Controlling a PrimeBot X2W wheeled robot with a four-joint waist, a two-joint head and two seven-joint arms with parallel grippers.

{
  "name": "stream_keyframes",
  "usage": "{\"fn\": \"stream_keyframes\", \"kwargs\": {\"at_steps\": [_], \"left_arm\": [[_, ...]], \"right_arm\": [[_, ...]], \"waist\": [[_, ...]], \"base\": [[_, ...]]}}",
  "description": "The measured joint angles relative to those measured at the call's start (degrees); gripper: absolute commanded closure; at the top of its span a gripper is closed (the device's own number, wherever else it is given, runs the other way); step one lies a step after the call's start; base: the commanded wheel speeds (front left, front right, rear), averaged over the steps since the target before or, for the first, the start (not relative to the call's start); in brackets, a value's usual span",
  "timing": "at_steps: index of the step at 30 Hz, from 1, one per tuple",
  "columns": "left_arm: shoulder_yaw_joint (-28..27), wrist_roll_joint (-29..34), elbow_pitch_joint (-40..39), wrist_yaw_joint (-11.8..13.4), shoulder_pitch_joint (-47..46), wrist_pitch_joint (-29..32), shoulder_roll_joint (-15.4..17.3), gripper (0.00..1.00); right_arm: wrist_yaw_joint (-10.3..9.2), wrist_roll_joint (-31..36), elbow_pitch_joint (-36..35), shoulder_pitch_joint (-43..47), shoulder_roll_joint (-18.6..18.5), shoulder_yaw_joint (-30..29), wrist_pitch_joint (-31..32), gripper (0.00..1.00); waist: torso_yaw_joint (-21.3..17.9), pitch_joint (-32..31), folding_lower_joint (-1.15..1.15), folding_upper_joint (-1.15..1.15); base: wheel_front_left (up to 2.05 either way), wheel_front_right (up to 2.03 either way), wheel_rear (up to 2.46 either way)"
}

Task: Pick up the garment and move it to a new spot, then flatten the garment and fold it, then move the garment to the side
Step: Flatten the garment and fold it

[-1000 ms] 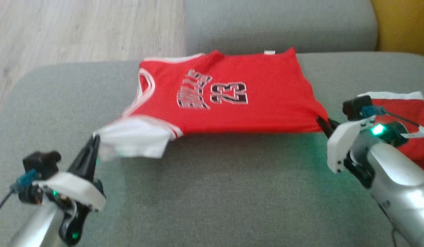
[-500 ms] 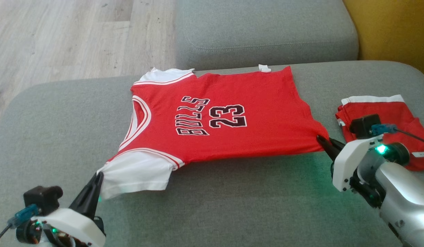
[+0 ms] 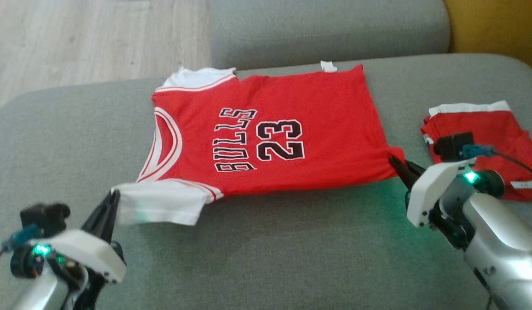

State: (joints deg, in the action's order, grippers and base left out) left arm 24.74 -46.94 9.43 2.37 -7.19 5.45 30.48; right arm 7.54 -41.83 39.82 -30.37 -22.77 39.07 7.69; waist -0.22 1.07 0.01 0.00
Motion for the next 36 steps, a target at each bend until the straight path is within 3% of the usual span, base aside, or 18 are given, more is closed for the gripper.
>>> {"fn": "stream_keyframes", "kwargs": {"at_steps": [4,19,36], "left_arm": [[1.19,0.94,2.76,-0.6,-5.38,2.46,0.13,1.0],[7.14,5.27,19.01,-7.05,-26.61,12.06,-0.25,1.0],[14.78,10.82,31.56,-9.53,-40.57,11.01,-1.8,1.0]], "right_arm": [[0.0,1.18,1.01,-2.45,1.59,-2.05,1.56,1.0],[0.0,5.44,11.07,-13.54,7.99,-6.39,5.72,1.0],[0.0,7.73,18.86,-21.2,11.59,-4.57,3.83,1.0]], "waist": [[-0.2,2.13,0.0,0.0],[-1.4,9.46,0.01,0.0],[-2.87,14.71,0.0,0.0]], "base": [[0.0,0.0,0.0],[0.0,0.0,0.0],[0.0,0.0,0.0]]}}
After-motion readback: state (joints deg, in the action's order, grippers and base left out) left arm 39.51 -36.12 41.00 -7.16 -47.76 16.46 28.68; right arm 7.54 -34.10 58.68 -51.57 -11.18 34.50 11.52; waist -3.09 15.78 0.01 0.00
